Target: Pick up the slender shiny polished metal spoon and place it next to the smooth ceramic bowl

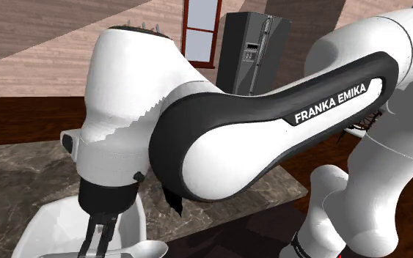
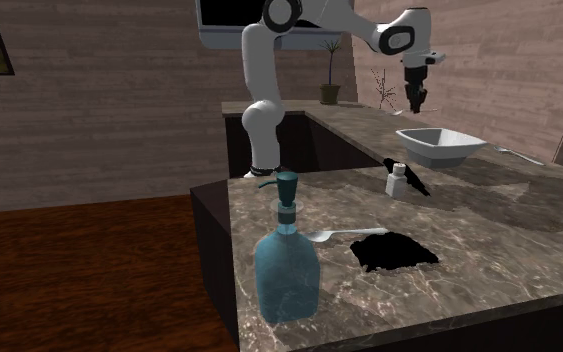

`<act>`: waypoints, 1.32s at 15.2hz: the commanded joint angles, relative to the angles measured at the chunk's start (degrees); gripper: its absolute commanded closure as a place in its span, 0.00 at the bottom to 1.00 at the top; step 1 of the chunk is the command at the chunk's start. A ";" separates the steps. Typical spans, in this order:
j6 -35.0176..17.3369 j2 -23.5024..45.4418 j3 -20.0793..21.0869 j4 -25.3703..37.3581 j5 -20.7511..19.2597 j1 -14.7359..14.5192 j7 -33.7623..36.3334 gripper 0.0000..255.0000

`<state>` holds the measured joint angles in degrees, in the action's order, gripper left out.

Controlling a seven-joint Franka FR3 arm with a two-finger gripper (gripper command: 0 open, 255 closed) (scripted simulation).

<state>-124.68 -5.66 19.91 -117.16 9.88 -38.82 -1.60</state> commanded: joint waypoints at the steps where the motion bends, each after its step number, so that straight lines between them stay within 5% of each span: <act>1: 0.63 4.41 1.30 5.18 -2.31 -0.57 3.07 1.00; 11: 7.10 27.24 3.38 33.63 -14.81 -8.64 15.93 1.00; 20: 0.56 28.11 2.99 27.90 -15.18 -8.50 15.97 1.00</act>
<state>-123.36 22.23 22.94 -88.73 -5.19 -47.25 14.26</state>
